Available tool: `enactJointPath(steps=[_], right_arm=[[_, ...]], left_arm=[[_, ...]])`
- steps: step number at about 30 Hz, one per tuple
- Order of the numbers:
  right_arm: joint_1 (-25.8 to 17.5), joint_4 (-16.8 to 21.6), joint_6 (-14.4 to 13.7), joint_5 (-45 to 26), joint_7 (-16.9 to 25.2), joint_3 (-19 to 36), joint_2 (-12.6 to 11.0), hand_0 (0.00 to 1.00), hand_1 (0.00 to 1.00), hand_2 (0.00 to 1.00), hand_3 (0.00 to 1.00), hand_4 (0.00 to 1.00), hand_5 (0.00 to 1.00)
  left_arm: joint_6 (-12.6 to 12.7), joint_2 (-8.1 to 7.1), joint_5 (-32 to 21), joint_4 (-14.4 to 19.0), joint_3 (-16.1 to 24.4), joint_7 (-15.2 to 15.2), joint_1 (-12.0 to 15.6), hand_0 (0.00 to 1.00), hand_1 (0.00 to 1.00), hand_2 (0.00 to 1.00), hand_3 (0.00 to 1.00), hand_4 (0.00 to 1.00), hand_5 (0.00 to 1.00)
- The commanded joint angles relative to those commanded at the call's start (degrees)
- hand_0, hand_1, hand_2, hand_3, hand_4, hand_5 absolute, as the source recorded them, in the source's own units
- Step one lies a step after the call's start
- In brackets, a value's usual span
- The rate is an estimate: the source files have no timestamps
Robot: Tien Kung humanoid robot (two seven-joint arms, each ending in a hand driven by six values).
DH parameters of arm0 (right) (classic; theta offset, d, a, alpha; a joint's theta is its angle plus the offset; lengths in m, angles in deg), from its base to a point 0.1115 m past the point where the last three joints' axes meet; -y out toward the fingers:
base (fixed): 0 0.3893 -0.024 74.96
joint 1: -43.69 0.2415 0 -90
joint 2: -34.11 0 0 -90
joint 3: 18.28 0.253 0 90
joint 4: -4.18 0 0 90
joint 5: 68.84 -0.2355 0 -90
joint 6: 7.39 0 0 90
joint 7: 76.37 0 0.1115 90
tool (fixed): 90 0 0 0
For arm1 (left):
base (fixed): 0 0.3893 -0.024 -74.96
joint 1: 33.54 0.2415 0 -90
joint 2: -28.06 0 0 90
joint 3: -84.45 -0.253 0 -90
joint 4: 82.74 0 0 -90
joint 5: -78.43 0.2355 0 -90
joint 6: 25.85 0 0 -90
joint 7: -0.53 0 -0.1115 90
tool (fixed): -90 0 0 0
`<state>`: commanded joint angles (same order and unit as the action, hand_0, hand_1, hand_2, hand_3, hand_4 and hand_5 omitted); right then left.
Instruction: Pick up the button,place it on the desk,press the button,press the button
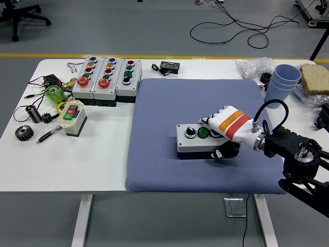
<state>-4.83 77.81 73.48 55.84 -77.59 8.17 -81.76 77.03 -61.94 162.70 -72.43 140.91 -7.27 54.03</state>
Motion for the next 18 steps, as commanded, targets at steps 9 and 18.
enactJointPath(steps=[9,18], right_arm=[[-1.3,0.4,1.3,-0.1,-1.8,1.5,0.0,0.145,0.025,0.298,0.369,0.765,0.248],[-1.7,0.7,1.8,0.2,-2.6,2.1,-0.1,0.146,0.027,0.303,0.377,0.77,0.258]], left_arm=[[0.0,0.0,0.1,0.0,0.0,0.0,0.1,0.6,0.635,0.678,0.548,0.36,0.698],[-0.1,0.0,0.5,0.0,0.3,-0.1,0.1,0.6,0.635,0.678,0.548,0.359,0.695]])
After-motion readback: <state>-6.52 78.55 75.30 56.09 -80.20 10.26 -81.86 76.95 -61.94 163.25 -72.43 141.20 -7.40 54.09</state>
